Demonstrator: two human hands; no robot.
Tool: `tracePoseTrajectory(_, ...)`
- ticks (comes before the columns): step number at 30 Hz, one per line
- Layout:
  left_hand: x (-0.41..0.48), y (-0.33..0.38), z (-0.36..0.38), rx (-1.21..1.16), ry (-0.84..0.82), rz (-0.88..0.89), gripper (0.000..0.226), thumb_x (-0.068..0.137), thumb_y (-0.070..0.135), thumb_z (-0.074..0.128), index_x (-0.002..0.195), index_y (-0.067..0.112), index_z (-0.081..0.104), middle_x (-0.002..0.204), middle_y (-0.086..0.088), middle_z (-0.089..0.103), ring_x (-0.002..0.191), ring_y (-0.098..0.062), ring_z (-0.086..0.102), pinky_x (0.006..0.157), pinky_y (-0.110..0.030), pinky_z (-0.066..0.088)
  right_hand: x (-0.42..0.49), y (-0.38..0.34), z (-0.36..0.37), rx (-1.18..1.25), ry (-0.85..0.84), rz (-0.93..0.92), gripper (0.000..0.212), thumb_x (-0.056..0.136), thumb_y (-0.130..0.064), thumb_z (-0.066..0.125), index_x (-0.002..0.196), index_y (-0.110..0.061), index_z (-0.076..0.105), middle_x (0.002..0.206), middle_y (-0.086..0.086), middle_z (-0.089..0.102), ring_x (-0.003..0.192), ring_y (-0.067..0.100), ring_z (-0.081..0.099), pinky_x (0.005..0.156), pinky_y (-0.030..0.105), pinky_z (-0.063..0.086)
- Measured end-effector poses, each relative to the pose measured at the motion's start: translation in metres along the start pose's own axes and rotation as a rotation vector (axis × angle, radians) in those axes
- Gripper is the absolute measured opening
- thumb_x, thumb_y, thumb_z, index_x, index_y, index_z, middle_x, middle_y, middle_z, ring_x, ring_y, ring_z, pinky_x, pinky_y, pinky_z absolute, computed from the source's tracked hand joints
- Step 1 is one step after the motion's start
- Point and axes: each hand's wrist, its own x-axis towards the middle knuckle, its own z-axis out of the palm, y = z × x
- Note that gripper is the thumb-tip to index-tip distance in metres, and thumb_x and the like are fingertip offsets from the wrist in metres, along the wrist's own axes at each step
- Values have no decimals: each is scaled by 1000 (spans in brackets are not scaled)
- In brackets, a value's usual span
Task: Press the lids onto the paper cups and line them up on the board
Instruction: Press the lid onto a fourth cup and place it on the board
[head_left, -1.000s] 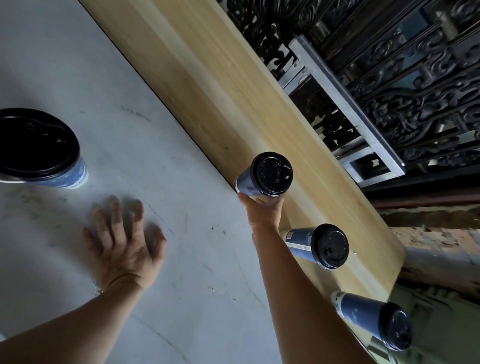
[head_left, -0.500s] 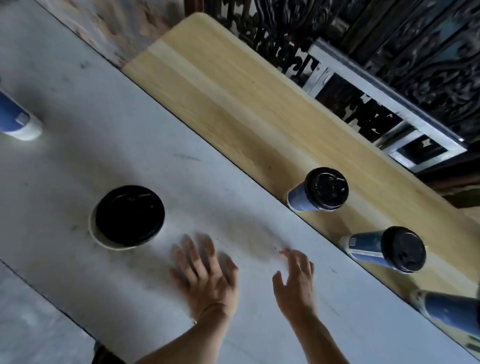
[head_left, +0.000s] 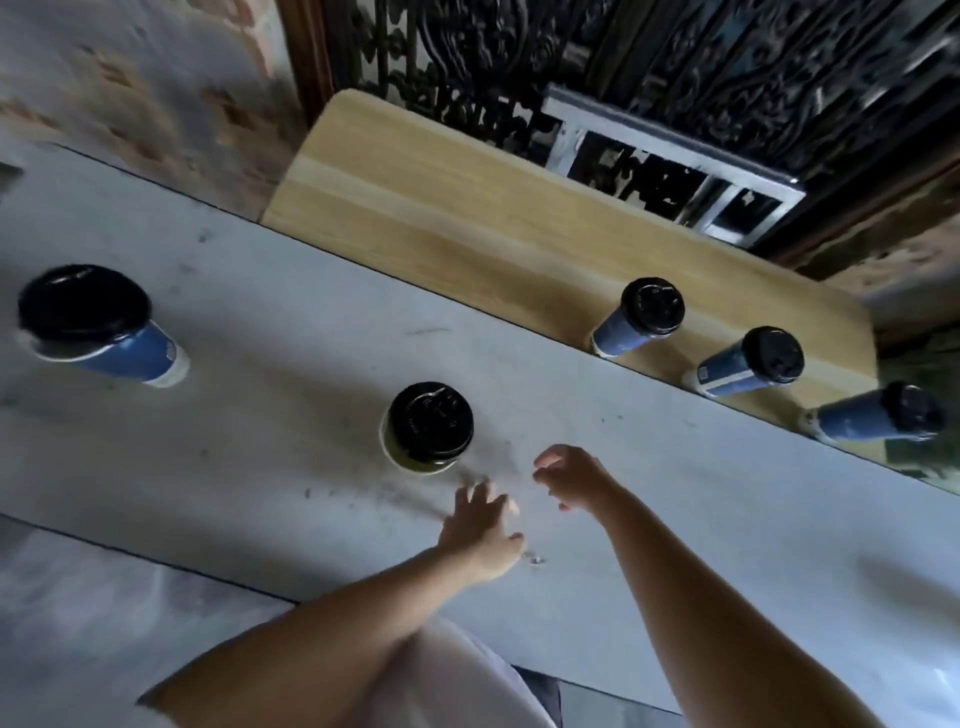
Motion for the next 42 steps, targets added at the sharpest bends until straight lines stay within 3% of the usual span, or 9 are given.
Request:
tracePoseTrajectory(3, -23, -40, -24, -340, -90, -18, 22, 87, 36, 59, 102, 21, 65, 114, -1, 71, 109, -22, 70, 80, -24, 49, -22, -38, 6, 191, 6, -77, 16, 94, -18, 55, 85, -26, 65, 109, 16, 74, 90, 31, 72, 80, 42, 61)
tracePoseTrajectory(8, -43, -105, -59, -556, 38, -148, 26, 55, 44, 67, 67, 21, 61, 66, 2, 64, 69, -25, 63, 64, -29, 44, -54, -80, 5, 422, 124, -257, 15, 98, -26, 59, 112, -23, 64, 109, 6, 70, 83, 23, 69, 83, 47, 60)
tracePoseTrajectory(12, -46, -119, -88, -467, 341, -67, 73, 52, 41, 83, 117, 28, 53, 120, 1, 54, 95, -20, 65, 76, -38, 55, -68, -93, 13, 207, 179, -400, 48, 89, -38, 70, 136, -38, 57, 132, -1, 59, 110, 23, 64, 98, 42, 53)
tracePoseTrajectory(16, -38, -101, -107, -479, 395, 151, 124, 53, 24, 95, 153, 37, 23, 146, 9, 28, 123, -15, 51, 103, -36, 49, -77, -97, 34, -12, 171, -542, 67, 84, -32, 75, 145, -33, 49, 144, 1, 49, 133, 28, 43, 110, 41, 41)
tracePoseTrajectory(18, -33, -91, -110, -488, 414, 270, 117, 50, 26, 93, 147, 44, 30, 143, 16, 44, 130, -6, 48, 110, -31, 42, -80, -96, 41, -33, 218, -560, 68, 82, -30, 76, 145, -31, 49, 143, 2, 48, 132, 29, 42, 107, 40, 42)
tracePoseTrajectory(22, -36, -75, -108, -483, 441, 298, 85, 59, 16, 91, 129, 41, 50, 115, 26, 63, 114, -6, 63, 92, -23, 52, -91, -98, 37, -103, 272, -533, 84, 80, -29, 77, 153, -33, 35, 145, 3, 41, 133, 27, 34, 104, 39, 41)
tracePoseTrajectory(32, -52, -77, -79, -490, 483, 336, 82, 62, 25, 94, 133, 34, 53, 122, 20, 66, 112, 8, 59, 86, -3, 44, -105, -83, 26, -340, 190, -635, 80, 81, -31, 77, 150, -41, 37, 139, -1, 40, 128, 24, 34, 94, 29, 38)
tracePoseTrajectory(35, -52, -75, -82, -429, 448, 367, 83, 61, 25, 94, 133, 34, 52, 123, 20, 66, 113, 4, 60, 92, -12, 48, -106, -81, 24, -388, 183, -618, 87, 80, -35, 76, 154, -40, 31, 138, 0, 38, 129, 23, 33, 97, 33, 41)
tracePoseTrajectory(42, -49, -71, -80, -398, 432, 361, 81, 59, 29, 91, 130, 33, 54, 118, 20, 67, 107, -1, 62, 78, -1, 41, -117, -80, 19, -287, 293, -617, 76, 69, -33, 79, 137, -40, 45, 124, -2, 43, 121, 21, 42, 94, 37, 49)
